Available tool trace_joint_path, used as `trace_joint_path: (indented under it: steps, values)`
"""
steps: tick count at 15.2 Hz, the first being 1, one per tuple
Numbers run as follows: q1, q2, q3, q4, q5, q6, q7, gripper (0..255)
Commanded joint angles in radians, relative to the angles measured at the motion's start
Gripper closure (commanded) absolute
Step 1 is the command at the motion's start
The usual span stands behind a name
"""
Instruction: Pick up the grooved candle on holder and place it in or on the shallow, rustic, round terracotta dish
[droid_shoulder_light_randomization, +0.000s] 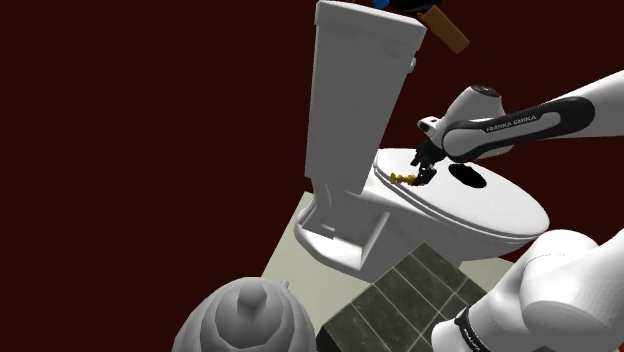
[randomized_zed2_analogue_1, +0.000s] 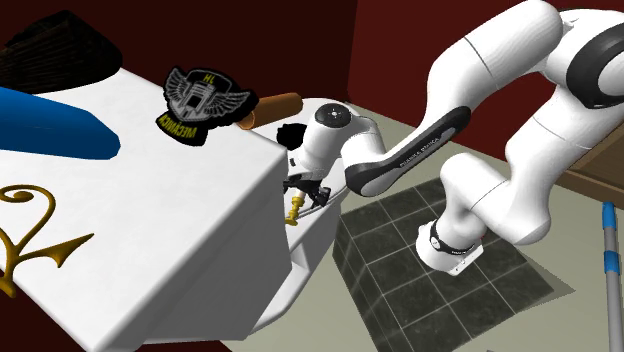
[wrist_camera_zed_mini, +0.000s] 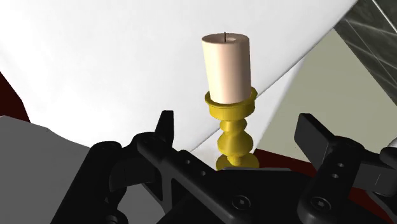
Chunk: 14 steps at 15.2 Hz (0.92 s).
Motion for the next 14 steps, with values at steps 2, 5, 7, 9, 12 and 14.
trace_joint_path:
  steps: [2,5,7,9,12,14]
  values:
    - [0.023,0.057,-0.03,-0.003,0.025,0.06,-0.021,0]
    - [0.046,0.105,-0.055,-0.005,0.056,0.108,-0.044,0]
    - [0.046,0.105,-0.055,-0.005,0.056,0.108,-0.044,0]
    - [0.046,0.105,-0.055,-0.005,0.056,0.108,-0.044,0]
    - [0.046,0.105,-0.055,-0.005,0.056,0.108,-0.044,0]
    - [0.046,0.105,-0.055,-0.005,0.056,0.108,-0.044,255]
